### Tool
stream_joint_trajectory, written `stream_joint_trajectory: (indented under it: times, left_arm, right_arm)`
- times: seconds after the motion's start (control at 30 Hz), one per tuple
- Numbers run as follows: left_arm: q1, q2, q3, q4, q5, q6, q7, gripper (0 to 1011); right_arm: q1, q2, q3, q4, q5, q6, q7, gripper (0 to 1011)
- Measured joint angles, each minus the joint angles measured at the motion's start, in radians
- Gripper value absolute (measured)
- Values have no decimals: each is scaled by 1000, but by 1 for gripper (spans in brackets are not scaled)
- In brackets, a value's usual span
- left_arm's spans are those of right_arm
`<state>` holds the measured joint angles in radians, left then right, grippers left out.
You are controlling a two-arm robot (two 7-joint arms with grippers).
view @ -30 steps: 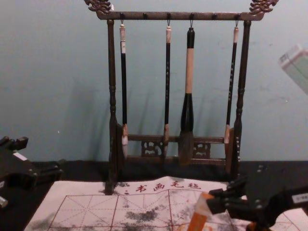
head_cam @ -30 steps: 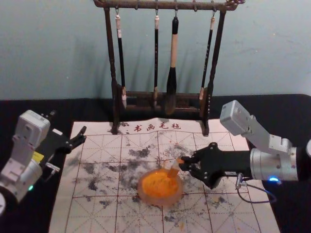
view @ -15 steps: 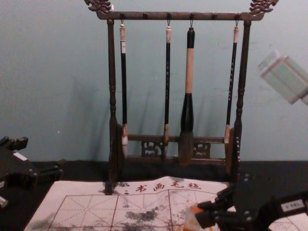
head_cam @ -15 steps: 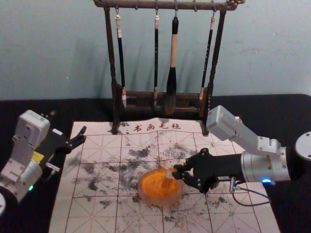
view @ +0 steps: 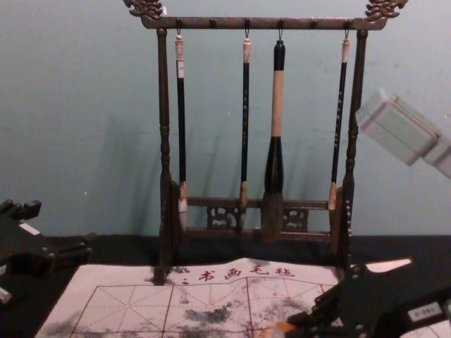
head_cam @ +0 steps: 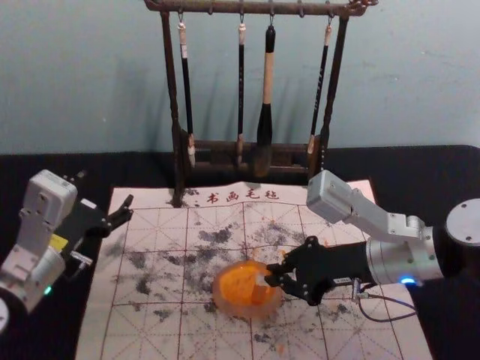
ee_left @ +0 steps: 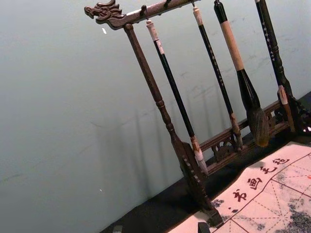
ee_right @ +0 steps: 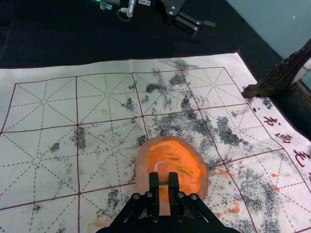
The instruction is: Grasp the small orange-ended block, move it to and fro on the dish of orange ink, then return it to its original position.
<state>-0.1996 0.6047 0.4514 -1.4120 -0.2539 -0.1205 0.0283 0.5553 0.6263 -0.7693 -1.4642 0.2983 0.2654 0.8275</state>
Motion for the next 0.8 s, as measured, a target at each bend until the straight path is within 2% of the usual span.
stream_joint_trajectory:
  times: [0.8]
  left_arm:
    - [0,0,0,0,0,0,0,1001]
  right_arm:
    - [44,-31,-37,40,-10,1,10,80]
